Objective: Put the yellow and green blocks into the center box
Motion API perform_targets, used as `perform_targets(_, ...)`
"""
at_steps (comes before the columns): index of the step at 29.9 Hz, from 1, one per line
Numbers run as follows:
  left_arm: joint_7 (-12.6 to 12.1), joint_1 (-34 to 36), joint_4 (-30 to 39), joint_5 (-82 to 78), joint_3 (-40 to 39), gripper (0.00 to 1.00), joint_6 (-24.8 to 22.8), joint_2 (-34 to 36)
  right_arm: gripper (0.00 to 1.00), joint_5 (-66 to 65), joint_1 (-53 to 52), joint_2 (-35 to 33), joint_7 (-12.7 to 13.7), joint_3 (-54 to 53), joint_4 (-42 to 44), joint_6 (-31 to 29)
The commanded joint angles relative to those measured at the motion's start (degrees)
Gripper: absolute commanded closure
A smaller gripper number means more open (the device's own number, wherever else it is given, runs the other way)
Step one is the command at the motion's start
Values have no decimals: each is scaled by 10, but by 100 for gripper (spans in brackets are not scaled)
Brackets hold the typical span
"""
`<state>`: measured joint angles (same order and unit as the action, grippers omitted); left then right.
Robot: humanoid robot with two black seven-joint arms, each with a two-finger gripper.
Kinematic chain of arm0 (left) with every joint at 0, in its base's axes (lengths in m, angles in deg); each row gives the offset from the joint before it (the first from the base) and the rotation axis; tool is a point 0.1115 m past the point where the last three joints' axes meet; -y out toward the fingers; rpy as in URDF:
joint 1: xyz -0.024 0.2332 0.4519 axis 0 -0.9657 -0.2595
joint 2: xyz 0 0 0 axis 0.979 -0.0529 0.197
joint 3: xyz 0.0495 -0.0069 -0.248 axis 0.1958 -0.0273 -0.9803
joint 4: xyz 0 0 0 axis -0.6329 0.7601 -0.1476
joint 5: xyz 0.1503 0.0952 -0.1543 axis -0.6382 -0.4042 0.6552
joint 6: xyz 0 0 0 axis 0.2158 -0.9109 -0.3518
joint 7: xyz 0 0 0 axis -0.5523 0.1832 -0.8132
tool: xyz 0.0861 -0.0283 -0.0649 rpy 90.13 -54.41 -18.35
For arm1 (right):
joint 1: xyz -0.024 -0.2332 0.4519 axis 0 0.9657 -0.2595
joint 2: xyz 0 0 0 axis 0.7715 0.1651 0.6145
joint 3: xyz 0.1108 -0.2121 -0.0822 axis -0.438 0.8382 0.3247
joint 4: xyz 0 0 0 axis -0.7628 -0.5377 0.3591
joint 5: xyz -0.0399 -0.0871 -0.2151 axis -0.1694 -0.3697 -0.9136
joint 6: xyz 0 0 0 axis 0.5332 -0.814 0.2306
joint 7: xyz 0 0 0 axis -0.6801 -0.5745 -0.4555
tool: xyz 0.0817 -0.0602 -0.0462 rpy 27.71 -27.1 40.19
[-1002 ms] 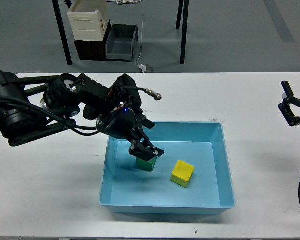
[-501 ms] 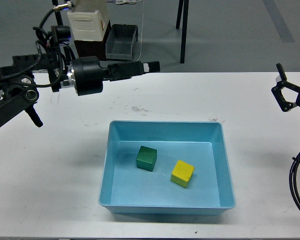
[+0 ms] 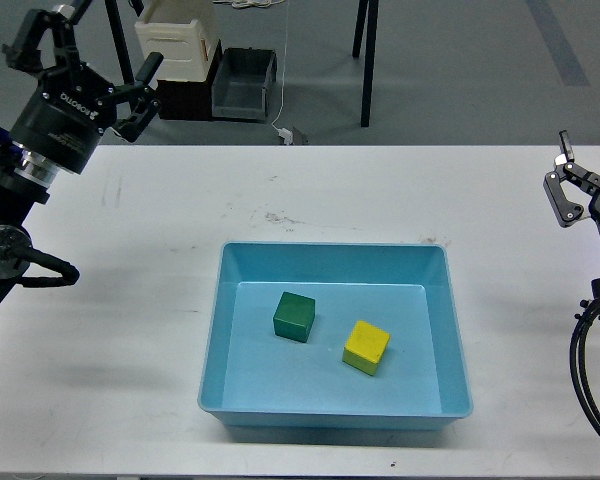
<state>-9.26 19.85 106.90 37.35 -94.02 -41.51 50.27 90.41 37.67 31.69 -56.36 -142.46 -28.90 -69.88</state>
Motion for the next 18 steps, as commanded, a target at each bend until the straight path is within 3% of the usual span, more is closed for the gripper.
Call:
perform_targets(1,-20,-51,16,147,-3,0,16,10,0,12,39,14,1,1,-19,0)
perform_targets(12,-28,-190,116,316,-4,0,19,14,0,119,125,21,6,-3,-47,-4)
perform_targets(18,-65,-252,175,325,-11,0,38,14,0,153,173,21,22,-2,-60,-17)
